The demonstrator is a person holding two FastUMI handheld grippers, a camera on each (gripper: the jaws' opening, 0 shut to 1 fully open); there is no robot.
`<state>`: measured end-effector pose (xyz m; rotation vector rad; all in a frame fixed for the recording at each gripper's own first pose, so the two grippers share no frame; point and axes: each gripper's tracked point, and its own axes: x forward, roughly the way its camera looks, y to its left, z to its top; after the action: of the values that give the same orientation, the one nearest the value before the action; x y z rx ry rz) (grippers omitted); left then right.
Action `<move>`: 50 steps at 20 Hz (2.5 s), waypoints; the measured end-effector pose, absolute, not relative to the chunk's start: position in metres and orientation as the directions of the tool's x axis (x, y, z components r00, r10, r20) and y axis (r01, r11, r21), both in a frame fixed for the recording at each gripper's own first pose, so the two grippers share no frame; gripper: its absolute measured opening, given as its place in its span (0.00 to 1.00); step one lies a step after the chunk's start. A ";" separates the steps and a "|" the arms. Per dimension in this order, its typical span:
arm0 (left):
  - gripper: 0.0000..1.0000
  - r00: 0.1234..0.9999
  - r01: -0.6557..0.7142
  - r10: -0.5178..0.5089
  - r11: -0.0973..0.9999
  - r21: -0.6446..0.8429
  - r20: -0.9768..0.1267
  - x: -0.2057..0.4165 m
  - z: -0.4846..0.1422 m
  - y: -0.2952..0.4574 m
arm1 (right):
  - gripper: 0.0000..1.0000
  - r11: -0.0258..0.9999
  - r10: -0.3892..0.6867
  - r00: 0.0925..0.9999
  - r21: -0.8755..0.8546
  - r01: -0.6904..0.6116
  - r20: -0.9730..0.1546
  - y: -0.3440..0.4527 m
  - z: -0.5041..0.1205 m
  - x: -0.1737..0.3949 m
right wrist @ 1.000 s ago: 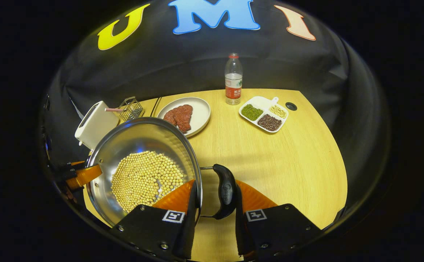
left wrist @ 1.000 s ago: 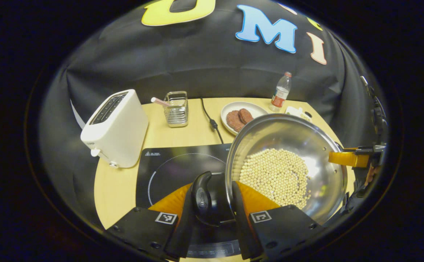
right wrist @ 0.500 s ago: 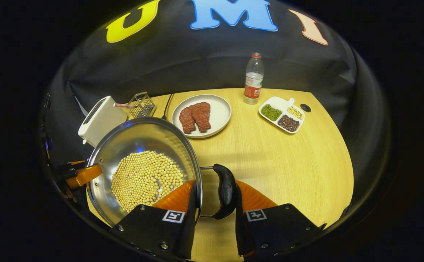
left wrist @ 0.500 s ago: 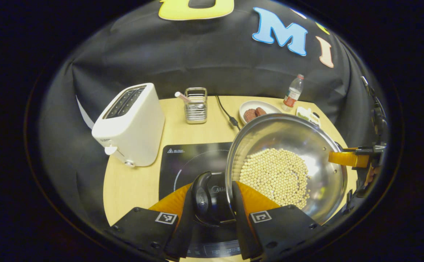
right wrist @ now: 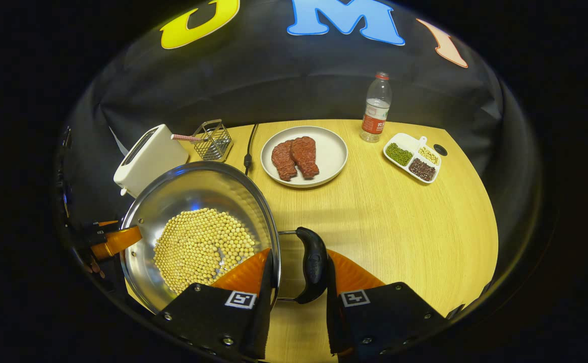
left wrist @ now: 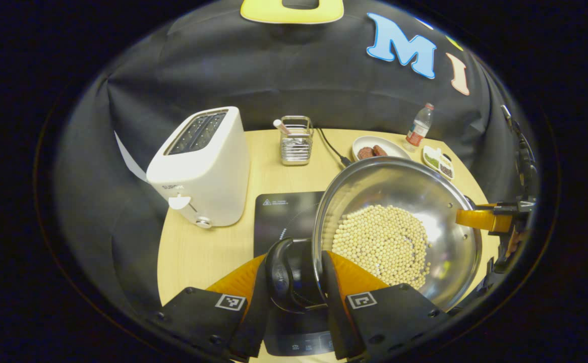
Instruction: First push the handle of the pot to place it horizontally, then grasp the pot with both hands and set it on the induction cooktop.
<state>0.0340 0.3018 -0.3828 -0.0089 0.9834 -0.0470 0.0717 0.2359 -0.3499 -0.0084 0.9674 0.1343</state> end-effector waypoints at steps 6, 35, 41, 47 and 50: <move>0.62 0.546 0.049 -0.039 0.999 -0.014 -0.837 0.032 -0.389 0.328 | 0.46 0.992 0.114 0.547 0.065 -0.108 -0.829 0.260 -0.358 0.069; 0.72 0.640 -0.002 -0.007 1.000 -0.011 -0.768 0.050 -0.403 0.376 | 0.54 0.990 0.139 0.605 0.109 -0.087 -0.784 0.296 -0.370 0.068; 0.82 0.765 -0.166 0.115 0.986 -0.021 -0.634 0.051 -0.338 0.395 | 0.53 0.981 0.196 0.707 0.140 -0.137 -0.679 0.271 -0.318 0.073; 0.78 0.873 -0.176 0.144 0.984 -0.026 -0.467 0.031 -0.244 0.322 | 0.63 0.978 0.207 0.826 0.100 -0.182 -0.524 0.210 -0.239 0.060; 0.76 0.920 -0.117 0.094 0.993 -0.036 -0.381 0.023 -0.199 0.240 | 0.63 0.981 0.190 0.873 0.048 -0.188 -0.449 0.169 -0.198 0.050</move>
<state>0.0229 0.2402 -0.1995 -0.0581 0.3886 0.1083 0.0502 0.1688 -0.1977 0.0030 0.4691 0.1973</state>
